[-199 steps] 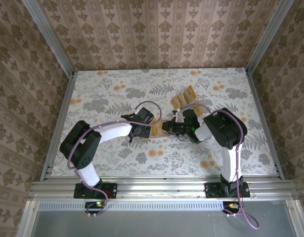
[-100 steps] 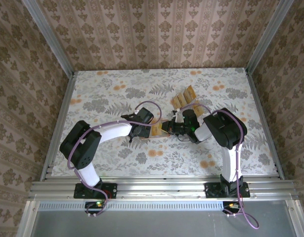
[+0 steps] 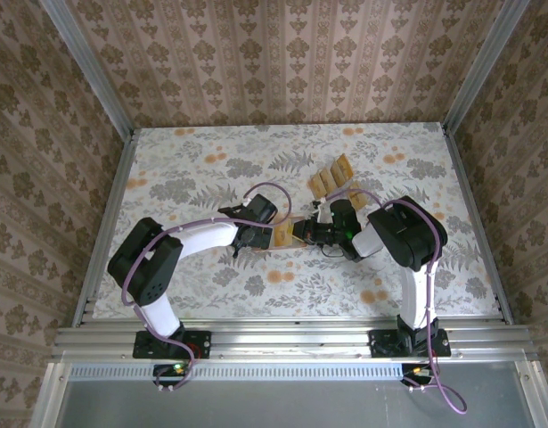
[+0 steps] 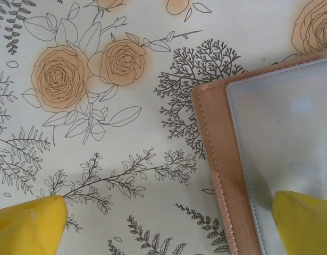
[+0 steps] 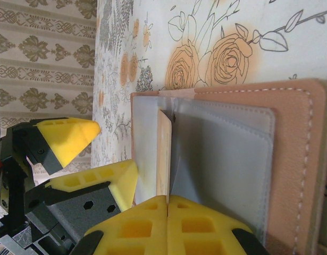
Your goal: Put the credit cards into the card holder
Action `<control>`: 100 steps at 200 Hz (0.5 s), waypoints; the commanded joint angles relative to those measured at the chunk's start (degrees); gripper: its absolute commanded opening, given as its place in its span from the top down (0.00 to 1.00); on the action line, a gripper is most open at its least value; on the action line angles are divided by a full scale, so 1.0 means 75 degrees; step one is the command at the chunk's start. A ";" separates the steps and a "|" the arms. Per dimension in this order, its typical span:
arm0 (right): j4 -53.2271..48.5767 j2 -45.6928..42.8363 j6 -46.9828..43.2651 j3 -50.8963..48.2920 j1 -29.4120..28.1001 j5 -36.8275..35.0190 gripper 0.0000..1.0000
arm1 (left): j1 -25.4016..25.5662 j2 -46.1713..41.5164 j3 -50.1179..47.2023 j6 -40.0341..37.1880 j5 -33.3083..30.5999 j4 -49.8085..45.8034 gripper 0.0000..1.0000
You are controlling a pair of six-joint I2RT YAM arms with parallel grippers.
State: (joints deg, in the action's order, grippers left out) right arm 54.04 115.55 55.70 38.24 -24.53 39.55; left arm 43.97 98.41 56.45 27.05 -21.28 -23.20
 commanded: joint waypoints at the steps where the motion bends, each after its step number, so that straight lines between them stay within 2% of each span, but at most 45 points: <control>1: -0.1393 0.0487 -0.0261 -0.0160 0.0013 -0.0253 1.00 | 0.0055 0.0150 0.0089 0.0005 -0.0075 -0.0305 0.00; 100: -0.1493 0.0749 -0.0208 0.0116 -0.0033 -0.0082 1.00 | 0.0047 0.0156 0.0072 0.0003 -0.0083 -0.0311 0.00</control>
State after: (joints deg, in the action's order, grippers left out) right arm 52.82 116.55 55.72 40.12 -24.38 41.39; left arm 43.97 98.43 56.45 27.05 -21.28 -23.18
